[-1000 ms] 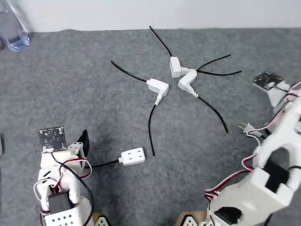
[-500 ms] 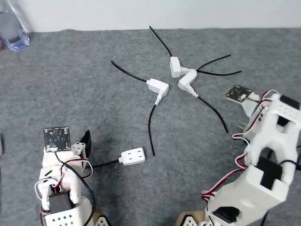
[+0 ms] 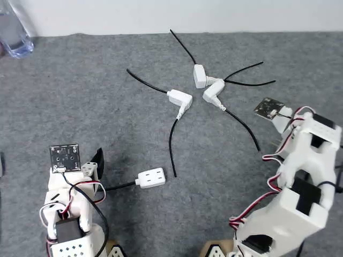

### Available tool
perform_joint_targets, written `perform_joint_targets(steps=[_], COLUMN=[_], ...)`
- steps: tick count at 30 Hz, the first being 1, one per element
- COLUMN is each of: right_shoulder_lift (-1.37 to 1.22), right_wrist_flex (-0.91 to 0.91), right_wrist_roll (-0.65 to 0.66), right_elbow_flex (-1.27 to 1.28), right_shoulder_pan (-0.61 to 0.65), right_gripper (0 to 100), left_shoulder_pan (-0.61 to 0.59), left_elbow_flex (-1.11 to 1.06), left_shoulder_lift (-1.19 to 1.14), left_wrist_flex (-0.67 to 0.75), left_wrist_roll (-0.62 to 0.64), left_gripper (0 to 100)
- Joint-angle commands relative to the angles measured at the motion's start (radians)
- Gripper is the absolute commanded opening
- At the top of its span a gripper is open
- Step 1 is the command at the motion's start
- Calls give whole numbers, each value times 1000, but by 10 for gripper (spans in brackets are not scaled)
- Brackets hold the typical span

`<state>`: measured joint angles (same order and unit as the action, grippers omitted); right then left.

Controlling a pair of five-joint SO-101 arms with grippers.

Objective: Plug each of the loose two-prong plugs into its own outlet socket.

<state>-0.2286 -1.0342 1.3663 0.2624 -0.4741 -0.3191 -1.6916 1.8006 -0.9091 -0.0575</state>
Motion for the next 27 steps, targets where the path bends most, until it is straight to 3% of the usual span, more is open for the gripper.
perform_joint_targets(steps=[1,14,16,19,23,27], right_shoulder_lift=[-22,-177,-194,-202,-200,-200], right_wrist_flex=[24,18,16,25,16,16], right_wrist_roll=[31,49,97,114,66,66], right_elbow_flex=[-11,-91,-97,-98,-127,-129], right_shoulder_pan=[35,48,36,35,39,38], right_gripper=[202,200,165,17,62,24], left_shoulder_pan=[8,8,8,8,8,8], left_elbow_flex=[8,8,8,8,8,8], left_shoulder_lift=[12,12,12,12,12,12], left_wrist_flex=[0,0,0,0,0,0], left_wrist_roll=[-8,-8,-9,-9,-9,-9], left_gripper=[265,265,265,265,265,265])
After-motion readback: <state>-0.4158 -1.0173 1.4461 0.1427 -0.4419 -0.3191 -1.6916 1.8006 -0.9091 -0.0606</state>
